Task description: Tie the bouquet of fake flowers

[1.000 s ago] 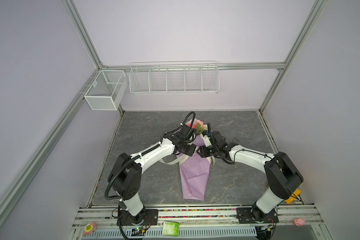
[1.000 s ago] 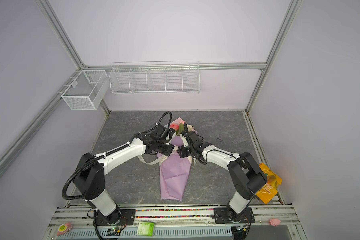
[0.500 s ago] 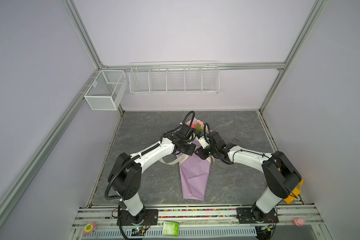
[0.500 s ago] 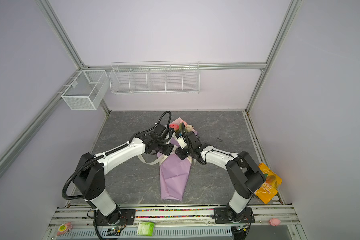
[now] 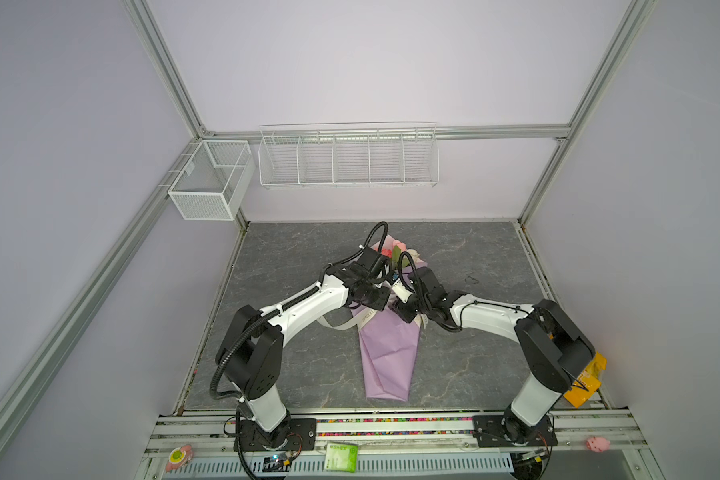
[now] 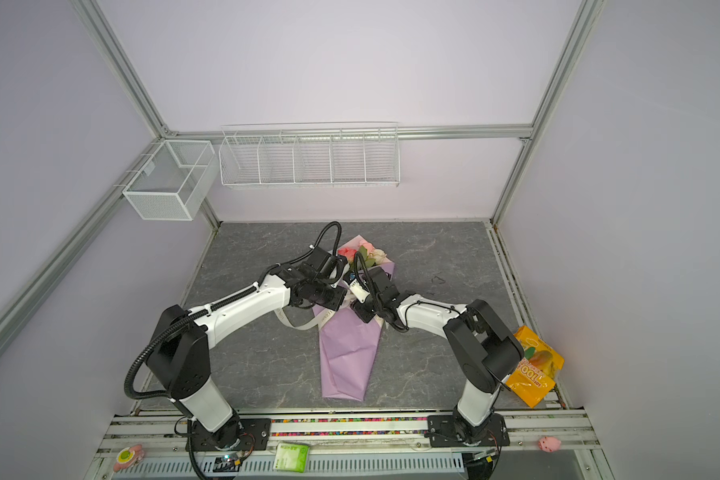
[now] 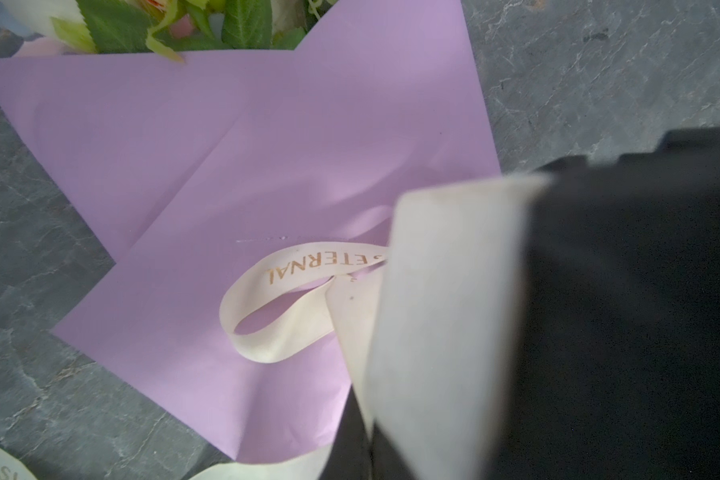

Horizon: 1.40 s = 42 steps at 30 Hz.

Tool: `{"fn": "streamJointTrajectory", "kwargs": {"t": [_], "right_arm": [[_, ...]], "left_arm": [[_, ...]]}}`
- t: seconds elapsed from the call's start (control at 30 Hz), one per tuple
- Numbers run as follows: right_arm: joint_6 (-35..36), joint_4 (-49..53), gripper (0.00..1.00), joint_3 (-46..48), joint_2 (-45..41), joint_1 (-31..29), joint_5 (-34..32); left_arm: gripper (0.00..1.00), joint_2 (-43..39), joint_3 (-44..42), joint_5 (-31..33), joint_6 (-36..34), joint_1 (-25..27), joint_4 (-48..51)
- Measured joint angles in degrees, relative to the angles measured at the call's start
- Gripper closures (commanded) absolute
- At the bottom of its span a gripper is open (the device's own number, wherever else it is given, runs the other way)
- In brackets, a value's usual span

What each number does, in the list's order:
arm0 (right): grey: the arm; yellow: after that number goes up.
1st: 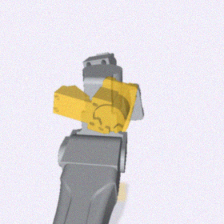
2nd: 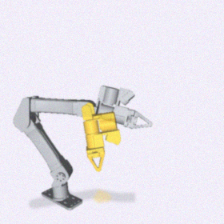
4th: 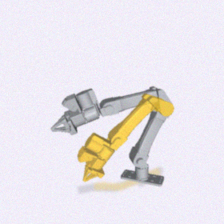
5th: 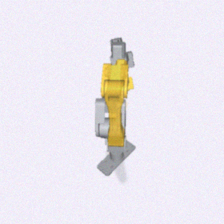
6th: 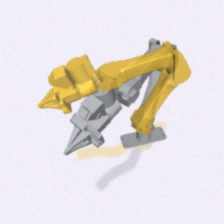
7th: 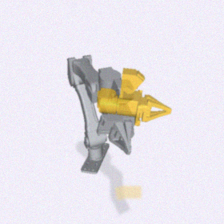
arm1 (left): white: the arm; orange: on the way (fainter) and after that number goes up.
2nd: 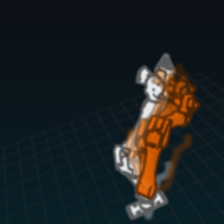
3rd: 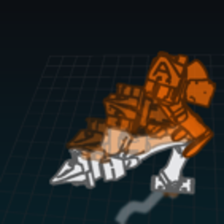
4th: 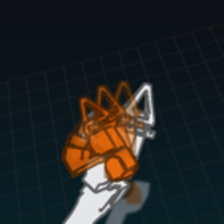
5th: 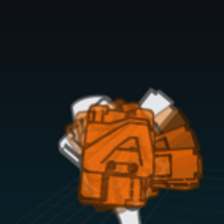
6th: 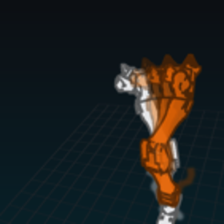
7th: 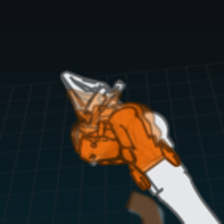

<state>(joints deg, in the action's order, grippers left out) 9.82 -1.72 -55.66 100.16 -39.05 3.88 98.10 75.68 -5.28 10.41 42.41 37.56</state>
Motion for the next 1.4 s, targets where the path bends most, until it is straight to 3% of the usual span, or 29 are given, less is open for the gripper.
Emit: {"fn": "streamJointTrajectory", "kwargs": {"t": [0.2, 0.43, 0.63, 0.9, 1.13, 1.27, 1.4], "right_arm": [[0.6, -0.7, 0.56, 0.0, 2.0, 0.6, 0.0], [0.7, -0.7, 0.80, 0.0, 2.0, 1.0, 0.2], [-0.4, 0.5, 0.90, 0.1, 1.9, 1.2, 0.6], [-3.4, 2.0, 0.90, 3.6, -3.8, 1.8, 2.9], [-7.6, 2.9, 0.90, 6.2, -11.0, 5.0, 0.0], [-9.1, 4.9, 0.86, 5.4, -10.9, 5.8, -2.0], [-11.1, 4.3, 0.79, 5.0, -10.9, 6.1, 1.1]], "left_arm": [[1.00, 0.3, 0.0, -0.8, 0.0, 0.1, -0.2], [1.00, 0.7, 0.0, -0.8, 0.0, 0.1, -0.3], [1.00, 1.4, 0.4, -0.8, 0.1, 0.1, -0.6], [1.00, 1.7, 0.4, -0.8, 0.3, 0.1, -0.7], [1.00, 3.6, 2.0, -2.8, 0.3, 0.1, -1.3], [1.00, 5.4, 3.4, -4.0, 0.2, 0.1, -1.3], [1.00, 6.2, 4.9, -4.5, 0.2, 0.1, -1.7]]}}
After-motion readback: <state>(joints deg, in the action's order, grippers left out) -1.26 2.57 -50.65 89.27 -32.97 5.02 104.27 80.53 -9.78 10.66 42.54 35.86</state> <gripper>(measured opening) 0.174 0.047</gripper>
